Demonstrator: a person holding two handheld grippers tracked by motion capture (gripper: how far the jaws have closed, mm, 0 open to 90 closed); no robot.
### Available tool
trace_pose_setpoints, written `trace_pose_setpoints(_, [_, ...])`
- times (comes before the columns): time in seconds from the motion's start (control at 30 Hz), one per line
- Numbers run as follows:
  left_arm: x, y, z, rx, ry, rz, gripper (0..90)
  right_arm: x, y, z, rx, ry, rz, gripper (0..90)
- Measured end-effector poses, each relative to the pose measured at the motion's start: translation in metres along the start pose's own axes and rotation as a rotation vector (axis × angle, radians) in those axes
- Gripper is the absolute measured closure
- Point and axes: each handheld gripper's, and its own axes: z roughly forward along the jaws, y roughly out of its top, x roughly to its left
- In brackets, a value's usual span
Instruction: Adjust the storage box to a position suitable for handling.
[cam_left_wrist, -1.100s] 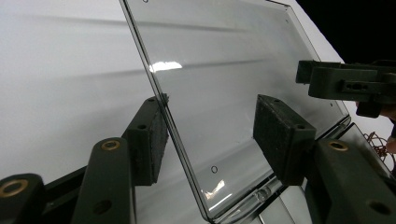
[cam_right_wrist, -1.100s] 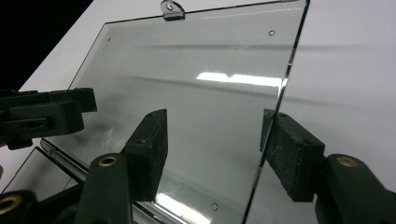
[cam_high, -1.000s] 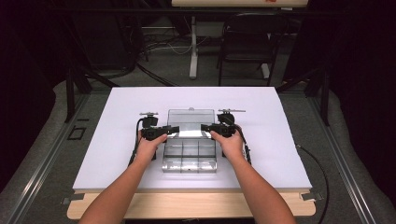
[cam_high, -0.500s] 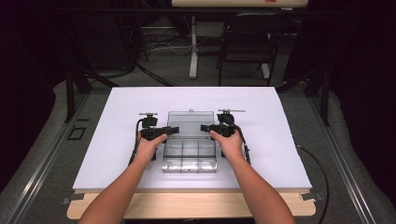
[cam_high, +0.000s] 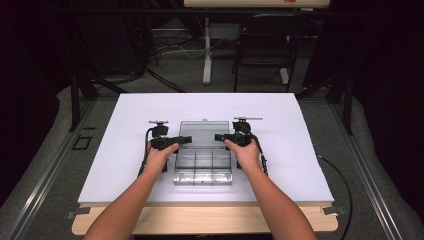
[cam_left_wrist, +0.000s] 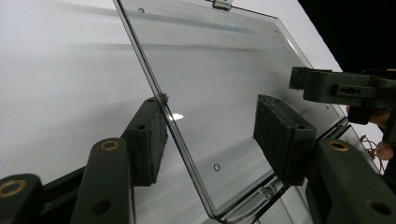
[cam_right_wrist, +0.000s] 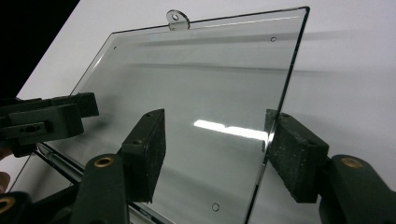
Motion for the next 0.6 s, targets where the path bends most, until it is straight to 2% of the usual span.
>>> trace_pose_setpoints(0.6, [0.0026, -0.0006, 0.0011, 0.016, -0.006, -0.030, 44.3, -0.0023, 0.0000, 0.0022, 0.029, 0.003, 0.046, 39.3])
